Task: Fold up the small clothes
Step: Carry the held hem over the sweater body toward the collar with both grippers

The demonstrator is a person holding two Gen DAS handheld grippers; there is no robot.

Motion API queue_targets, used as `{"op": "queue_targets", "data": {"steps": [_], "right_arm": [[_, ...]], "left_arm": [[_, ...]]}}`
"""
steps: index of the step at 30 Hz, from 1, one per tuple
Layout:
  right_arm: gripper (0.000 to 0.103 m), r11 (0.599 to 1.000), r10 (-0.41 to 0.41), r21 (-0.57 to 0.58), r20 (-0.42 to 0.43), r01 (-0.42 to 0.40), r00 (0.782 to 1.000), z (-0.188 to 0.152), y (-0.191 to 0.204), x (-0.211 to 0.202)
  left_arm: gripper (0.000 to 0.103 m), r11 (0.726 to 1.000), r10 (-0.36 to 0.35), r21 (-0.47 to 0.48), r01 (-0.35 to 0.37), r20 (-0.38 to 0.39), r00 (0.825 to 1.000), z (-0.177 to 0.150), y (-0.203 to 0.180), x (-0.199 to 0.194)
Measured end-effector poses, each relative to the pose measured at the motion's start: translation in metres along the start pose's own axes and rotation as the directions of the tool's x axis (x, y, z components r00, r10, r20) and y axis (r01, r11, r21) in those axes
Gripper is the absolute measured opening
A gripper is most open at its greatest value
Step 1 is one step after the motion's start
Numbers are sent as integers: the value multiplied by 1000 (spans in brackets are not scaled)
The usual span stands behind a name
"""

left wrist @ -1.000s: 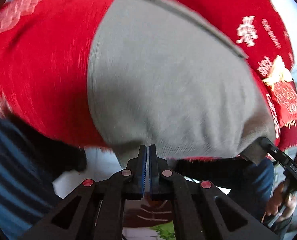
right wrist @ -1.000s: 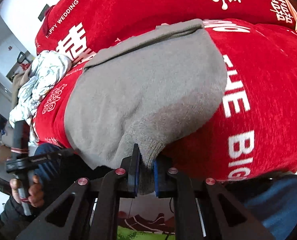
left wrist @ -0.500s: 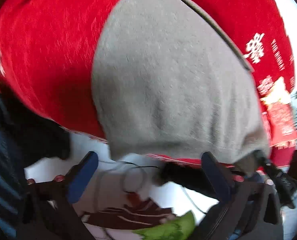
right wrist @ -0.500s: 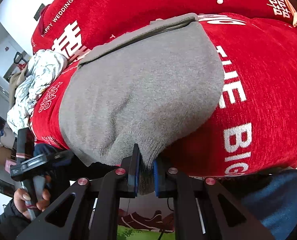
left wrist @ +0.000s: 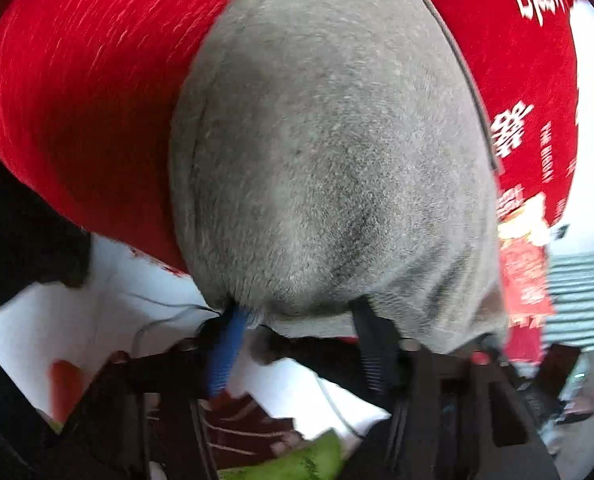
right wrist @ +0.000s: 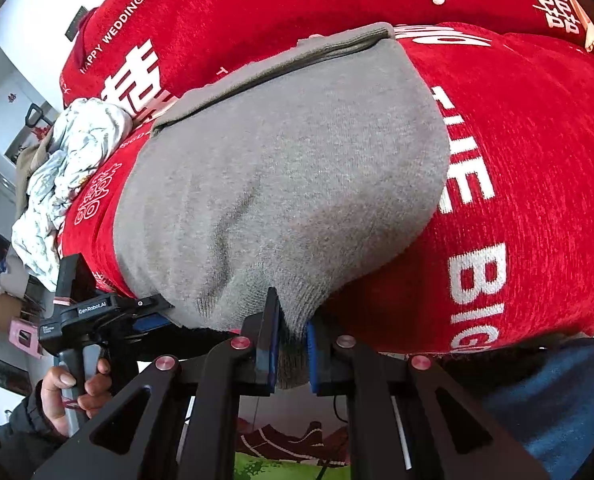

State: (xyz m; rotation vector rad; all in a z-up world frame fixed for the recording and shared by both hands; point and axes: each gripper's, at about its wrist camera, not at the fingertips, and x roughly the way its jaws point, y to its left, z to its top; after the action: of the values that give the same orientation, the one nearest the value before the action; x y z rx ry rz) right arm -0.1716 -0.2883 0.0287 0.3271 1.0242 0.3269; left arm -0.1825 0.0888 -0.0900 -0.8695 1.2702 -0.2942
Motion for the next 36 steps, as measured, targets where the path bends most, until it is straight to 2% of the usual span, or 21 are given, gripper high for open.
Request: {"op": "queue_targets", "data": {"steps": [1, 2, 5, 8, 10, 15, 18, 20, 23, 24, 25, 26, 28, 29, 31, 34, 36], "right_arm": [[12, 1000, 0, -1, 0, 0, 1000, 0, 0, 0], [12, 1000, 0, -3, 1, 0, 1000, 0, 0, 0], [12, 1000, 0, -10, 9, 0, 1000, 0, 2, -2], [12, 1000, 10, -15, 25, -9, 1000, 2, 3, -6], [12, 1000, 18, -13, 41, -18, 999, 5, 2, -10], [12, 999, 50, 10, 113, -51, 992, 30, 2, -20], [12, 996, 68, 40, 163, -76, 984, 55, -1, -20], [12, 993, 80, 71, 173, -94, 982, 75, -8, -10], [12, 991, 66, 106, 149, -82, 987, 98, -15, 12], [12, 992, 52, 109, 139, -67, 989, 103, -17, 19], [12, 992, 45, 115, 127, -60, 991, 107, -19, 26], [12, 991, 44, 121, 117, -58, 992, 109, -20, 30], [12, 990, 50, 126, 110, -63, 993, 110, -23, 33], [12, 990, 55, 124, 113, -69, 992, 110, -25, 32], [12, 991, 59, 117, 116, -73, 991, 109, -25, 30], [12, 992, 52, 105, 117, -64, 992, 108, -23, 32], [12, 993, 47, 103, 115, -59, 992, 108, -22, 34]], "left_arm": [[20, 1000, 1, 12, -1, 3, 1000, -2, -1, -3], [10, 999, 2, 34, -2, 9, 1000, -5, -4, -6], [10, 989, -19, 147, 8, 76, 997, -17, -28, -30], [10, 950, -18, 308, -40, 183, 983, -25, -64, -61], [10, 931, -23, 359, -61, 227, 974, -19, -77, -75], [10, 909, -66, 412, -61, 287, 956, 23, -121, -101], [10, 897, -72, 438, -65, 291, 954, 59, -148, -104], [10, 898, -60, 435, -68, 275, 960, 82, -157, -96], [10, 921, -20, 383, -65, 214, 977, 112, -153, -72], [13, 928, -9, 367, -60, 183, 983, 119, -148, -65], [36, 935, 6, 350, -60, 154, 988, 123, -142, -61], [72, 942, 2, 332, -44, 127, 992, 124, -135, -61], [99, 946, -89, 321, 43, 131, 987, 113, -117, -73], [100, 944, -124, 322, 71, 148, 981, 108, -111, -83], [100, 940, -140, 332, 76, 174, 975, 97, -98, -100], [100, 964, -92, 261, 52, 146, 985, 92, -73, -98], [100, 973, -112, 213, 85, 119, 987, 92, -61, -90]]}}
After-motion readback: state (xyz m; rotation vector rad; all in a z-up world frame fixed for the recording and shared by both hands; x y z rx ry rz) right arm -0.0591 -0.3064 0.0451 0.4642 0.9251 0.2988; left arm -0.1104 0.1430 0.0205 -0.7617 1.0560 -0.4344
